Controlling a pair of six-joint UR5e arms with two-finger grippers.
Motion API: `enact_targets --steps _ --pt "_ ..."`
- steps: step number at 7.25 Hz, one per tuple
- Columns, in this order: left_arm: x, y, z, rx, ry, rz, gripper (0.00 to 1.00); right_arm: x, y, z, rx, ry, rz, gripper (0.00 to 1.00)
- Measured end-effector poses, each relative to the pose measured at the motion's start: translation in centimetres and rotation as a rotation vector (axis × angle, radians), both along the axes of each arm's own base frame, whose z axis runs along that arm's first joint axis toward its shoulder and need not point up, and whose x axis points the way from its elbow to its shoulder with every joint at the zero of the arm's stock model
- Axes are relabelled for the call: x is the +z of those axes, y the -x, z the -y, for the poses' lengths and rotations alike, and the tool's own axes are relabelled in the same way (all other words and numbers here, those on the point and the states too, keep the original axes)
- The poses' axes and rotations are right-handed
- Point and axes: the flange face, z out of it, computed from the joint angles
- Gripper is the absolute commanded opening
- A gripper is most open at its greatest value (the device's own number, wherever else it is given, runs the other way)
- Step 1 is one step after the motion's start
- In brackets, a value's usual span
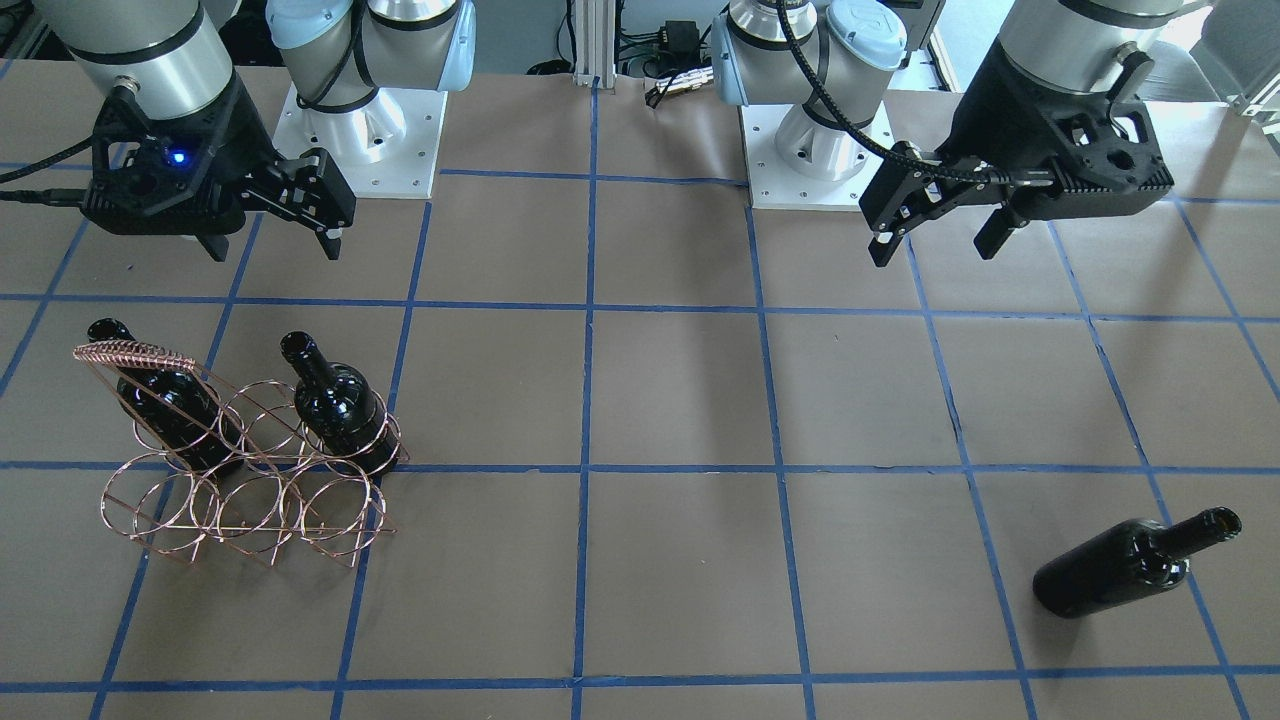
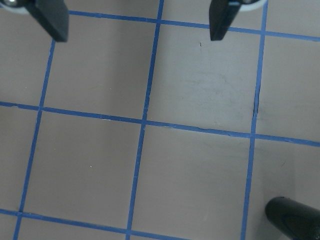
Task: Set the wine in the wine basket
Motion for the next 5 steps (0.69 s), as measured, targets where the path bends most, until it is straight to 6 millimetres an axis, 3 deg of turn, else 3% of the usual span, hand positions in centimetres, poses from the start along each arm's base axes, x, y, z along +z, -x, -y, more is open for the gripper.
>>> enact_targets --steps 5 --pt "0.25 -0.42 0.14 0.006 0.011 0.000 1.00 0.60 -0.16 0.12 0.003 0.023 0.001 1.00"
